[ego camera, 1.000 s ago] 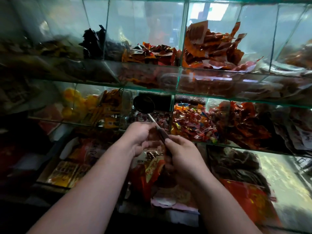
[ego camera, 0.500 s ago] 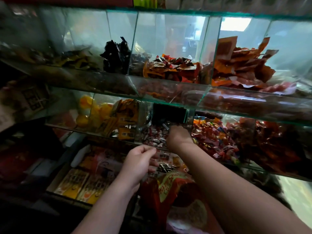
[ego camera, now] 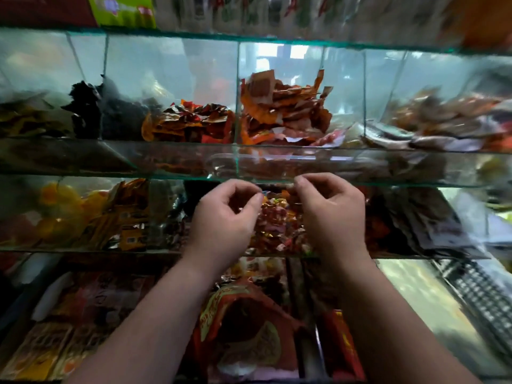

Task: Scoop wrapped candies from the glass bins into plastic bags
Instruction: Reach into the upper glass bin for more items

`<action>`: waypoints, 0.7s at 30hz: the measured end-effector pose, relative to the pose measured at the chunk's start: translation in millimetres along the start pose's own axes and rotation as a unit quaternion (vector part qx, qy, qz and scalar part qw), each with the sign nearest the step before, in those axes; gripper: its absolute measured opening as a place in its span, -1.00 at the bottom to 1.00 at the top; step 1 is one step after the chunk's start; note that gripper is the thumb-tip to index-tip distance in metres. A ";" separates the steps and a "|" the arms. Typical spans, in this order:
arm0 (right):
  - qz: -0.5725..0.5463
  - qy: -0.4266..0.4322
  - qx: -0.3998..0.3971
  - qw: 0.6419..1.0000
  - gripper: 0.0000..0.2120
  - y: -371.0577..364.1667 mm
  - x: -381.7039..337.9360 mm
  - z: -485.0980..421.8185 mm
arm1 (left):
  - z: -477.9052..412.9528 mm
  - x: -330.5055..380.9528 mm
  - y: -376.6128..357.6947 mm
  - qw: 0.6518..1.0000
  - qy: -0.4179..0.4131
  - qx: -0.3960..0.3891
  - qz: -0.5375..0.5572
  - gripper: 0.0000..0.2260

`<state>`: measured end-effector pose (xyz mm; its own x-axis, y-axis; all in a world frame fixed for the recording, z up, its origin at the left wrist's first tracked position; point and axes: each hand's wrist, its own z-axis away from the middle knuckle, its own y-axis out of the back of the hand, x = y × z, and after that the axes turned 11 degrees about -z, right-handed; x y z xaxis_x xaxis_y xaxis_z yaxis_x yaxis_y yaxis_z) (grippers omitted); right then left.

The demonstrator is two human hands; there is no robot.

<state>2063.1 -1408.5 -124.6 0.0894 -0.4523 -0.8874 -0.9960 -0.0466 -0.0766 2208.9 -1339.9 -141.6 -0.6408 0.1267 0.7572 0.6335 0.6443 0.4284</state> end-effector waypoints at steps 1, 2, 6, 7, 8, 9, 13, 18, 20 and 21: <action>-0.012 -0.002 0.027 1.000 -0.87 8.5 -1.6 -2.6 | -10.0 11.9 -6.1 0.998 -0.052 0.030 -0.034 -0.94; -0.019 -0.005 0.051 0.999 -0.88 15.4 -2.1 -5.0 | -20.7 22.0 -11.2 0.988 -0.114 0.072 -0.081 -0.89; -0.059 -0.031 0.097 0.993 -0.89 28.3 -0.2 -16.4 | -62.3 45.0 -25.6 0.932 -0.246 0.117 -0.237 -0.68; -0.064 -0.039 0.091 0.993 -0.83 28.3 0.8 -19.1 | -69.6 46.7 -28.6 0.932 -0.236 0.088 -0.259 -0.66; -0.066 -0.048 0.081 0.993 -0.77 27.3 1.5 -20.9 | -74.0 46.8 -31.7 0.932 -0.225 0.063 -0.277 -0.67; -0.069 -0.055 0.073 0.993 -0.71 25.5 2.4 -22.8 | -76.0 45.4 -34.3 0.930 -0.223 0.052 -0.288 -0.70; -0.087 -0.070 0.059 0.992 -0.71 19.2 7.3 -29.8 | -75.2 37.4 -37.8 0.927 -0.247 0.073 -0.271 -0.80; -0.094 -0.047 0.037 0.994 -0.86 14.4 11.2 -38.0 | -75.6 31.8 -36.2 0.929 -0.261 0.076 -0.250 -0.77; -0.105 -0.049 0.042 0.992 -0.89 13.9 11.8 -41.7 | -75.5 31.5 -35.7 0.929 -0.266 0.074 -0.245 -0.76; -0.112 -0.050 0.047 0.991 -0.89 13.5 12.5 -43.3 | -75.5 31.6 -35.7 0.930 -0.266 0.075 -0.244 -0.77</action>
<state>2051.1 -1453.4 -117.1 0.3116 -0.3500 -0.8834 -0.9479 -0.0496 -0.3147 2198.8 -1415.9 -95.8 -0.9849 0.1213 0.1232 0.1696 0.8161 0.5525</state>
